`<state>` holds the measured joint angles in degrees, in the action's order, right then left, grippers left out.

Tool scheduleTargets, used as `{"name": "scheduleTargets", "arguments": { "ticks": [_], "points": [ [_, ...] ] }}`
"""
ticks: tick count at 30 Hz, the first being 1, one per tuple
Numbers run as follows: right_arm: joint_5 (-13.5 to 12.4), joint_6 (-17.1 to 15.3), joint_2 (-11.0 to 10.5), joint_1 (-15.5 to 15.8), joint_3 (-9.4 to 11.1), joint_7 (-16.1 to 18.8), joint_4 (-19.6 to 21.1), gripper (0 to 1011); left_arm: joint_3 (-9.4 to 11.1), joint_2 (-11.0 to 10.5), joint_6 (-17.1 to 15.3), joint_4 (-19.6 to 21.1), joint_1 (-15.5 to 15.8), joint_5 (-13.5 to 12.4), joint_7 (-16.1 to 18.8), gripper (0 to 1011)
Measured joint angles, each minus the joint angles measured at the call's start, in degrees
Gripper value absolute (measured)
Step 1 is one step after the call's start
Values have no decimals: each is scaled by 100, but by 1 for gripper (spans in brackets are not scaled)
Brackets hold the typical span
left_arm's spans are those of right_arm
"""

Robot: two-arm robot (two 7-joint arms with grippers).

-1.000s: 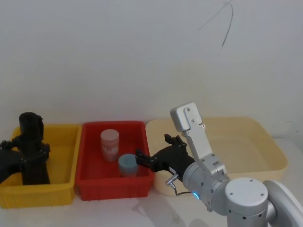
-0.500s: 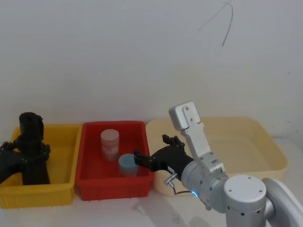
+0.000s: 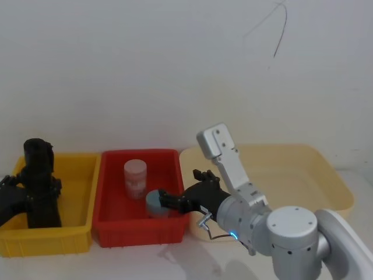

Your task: Pick up the garbage bag with the one hand and transfer it to the other hand.

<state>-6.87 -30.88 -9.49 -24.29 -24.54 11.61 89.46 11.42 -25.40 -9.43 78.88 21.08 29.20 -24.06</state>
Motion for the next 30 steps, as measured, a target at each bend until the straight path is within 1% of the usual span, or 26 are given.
{"name": "scheduleTargets", "arguments": {
  "ticks": [4, 6, 11, 19, 30],
  "points": [
    [14, -133, 36, -91, -48, 73, -84, 1000, 5, 0, 2, -16, 9, 0, -2, 1001],
    [30, -234, 77, -172, -104, 134, -163, 1000, 7, 0, 3, -23, 13, 0, -4, 1001],
    [46, -342, 155, -269, -165, 196, -276, 1000, 10, 0, 4, -35, 20, 0, -7, 1001],
    [50, -412, 291, -398, -187, 248, -467, 1000, 16, 0, 3, -47, 26, 0, -9, 1001],
    [72, -396, 444, -570, -168, 295, -783, 1000, 17, 0, 3, -55, 31, -1, -9, 1001]
  ]
}}
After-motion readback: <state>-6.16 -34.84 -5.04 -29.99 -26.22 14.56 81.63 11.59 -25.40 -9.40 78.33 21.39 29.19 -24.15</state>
